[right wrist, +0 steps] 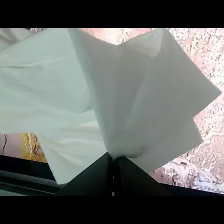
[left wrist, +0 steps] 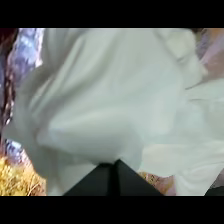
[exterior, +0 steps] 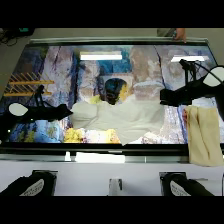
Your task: Fold the shirts.
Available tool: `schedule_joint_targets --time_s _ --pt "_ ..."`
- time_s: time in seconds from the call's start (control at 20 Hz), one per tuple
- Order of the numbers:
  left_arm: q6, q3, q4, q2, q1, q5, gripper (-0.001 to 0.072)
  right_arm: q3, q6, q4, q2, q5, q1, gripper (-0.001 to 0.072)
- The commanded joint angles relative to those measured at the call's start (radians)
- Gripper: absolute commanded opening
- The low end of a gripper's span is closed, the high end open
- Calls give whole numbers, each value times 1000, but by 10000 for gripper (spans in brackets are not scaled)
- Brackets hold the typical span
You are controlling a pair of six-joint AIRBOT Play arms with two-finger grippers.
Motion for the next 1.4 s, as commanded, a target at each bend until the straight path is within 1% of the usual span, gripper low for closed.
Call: schedule_joint_targets --time_s 0.0,0.1,0.2,0.3,0.4,0.45,0.5,0.6,0.7,0.85,0.95,1.0,1.05,1.1,1.15,1.2,1.3,1.35 --pt "115 217 -3 117 25 19 30 79 -17 -47 37 -23 0 23" --pt "108 429 -4 188 68 97 31 230 -17 -100 88 -94 0 23" --pt "78 665 -4 245 124 222 31 425 -17 -149 153 -220 0 23" --pt "78 879 0 279 189 333 30 591 -16 -178 220 -336 0 23" --pt "74 1021 0 302 244 357 31 685 -12 -209 291 -389 0 23" --pt "56 1057 0 313 259 354 30 700 -2 -222 326 -396 0 23" --pt "23 1077 0 326 265 354 30 701 -2 -235 364 -391 0 23" --pt "-27 1078 0 350 264 353 30 701 -2 -263 411 -333 0 23" --pt "-29 1078 0 350 265 354 31 700 -2 -296 433 -222 0 23" --pt "-26 1066 8 313 265 331 31 700 -2 -346 414 -8 0 23" --pt "-26 1054 19 271 265 248 31 682 23 -341 375 146 0 23" --pt "-26 1040 27 243 264 188 31 649 58 -338 351 238 0 23" --pt "-27 1016 30 215 264 136 32 591 66 -334 328 317 0 23" --pt "-27 984 27 185 264 87 32 515 61 -334 315 354 0 22" --pt "-27 943 23 152 261 39 32 420 54 -334 311 340 0 22" --pt "-26 898 23 114 251 12 32 310 53 -334 311 272 0 22" --pt "-16 809 23 40 212 35 32 99 63 -334 309 60 0 23" --pt "27 773 23 -10 185 60 32 0 100 -334 303 -46 0 23"
